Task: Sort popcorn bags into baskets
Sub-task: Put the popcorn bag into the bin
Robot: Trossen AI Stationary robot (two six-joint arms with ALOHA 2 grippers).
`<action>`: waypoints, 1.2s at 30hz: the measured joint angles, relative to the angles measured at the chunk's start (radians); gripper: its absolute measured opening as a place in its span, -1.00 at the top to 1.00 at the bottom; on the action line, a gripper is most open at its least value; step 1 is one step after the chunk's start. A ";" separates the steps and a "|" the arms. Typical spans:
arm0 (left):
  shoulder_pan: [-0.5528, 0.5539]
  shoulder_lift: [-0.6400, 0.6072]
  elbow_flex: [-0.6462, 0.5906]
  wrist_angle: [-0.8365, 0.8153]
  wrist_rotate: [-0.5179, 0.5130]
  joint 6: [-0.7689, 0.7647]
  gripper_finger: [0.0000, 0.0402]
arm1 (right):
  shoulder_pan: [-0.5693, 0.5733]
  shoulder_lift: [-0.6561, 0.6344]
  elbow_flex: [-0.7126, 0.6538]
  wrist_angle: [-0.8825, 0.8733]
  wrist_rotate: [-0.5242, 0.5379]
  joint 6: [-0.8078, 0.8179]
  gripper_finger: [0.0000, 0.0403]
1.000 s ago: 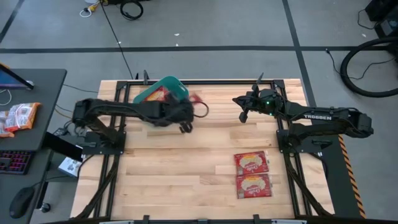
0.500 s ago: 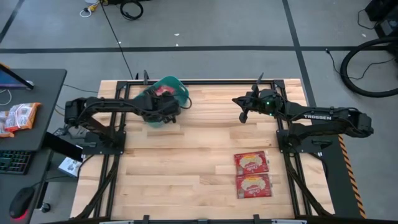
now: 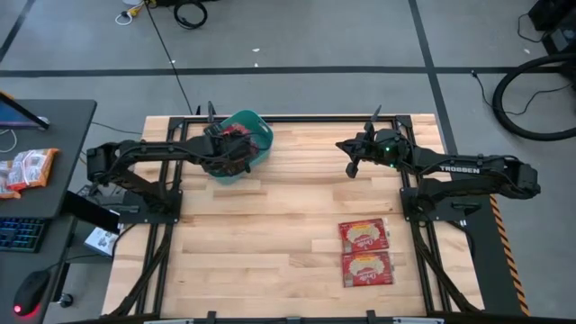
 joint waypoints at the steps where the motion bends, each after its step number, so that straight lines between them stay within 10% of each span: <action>1: -0.005 0.000 0.016 -0.022 0.001 -0.007 0.50 | 0.000 0.000 0.000 0.000 0.000 0.000 0.96; 15: -0.105 0.004 0.104 0.300 0.471 0.089 0.38 | 0.000 0.000 0.000 0.001 -0.032 0.010 0.96; 26: -0.116 0.008 -0.141 0.681 0.400 0.232 0.38 | 0.124 0.027 0.028 -0.041 -0.049 0.130 0.97; 36: -0.116 -0.008 -0.184 0.755 0.401 0.293 0.38 | 0.266 0.263 0.377 -0.698 -0.104 0.322 0.97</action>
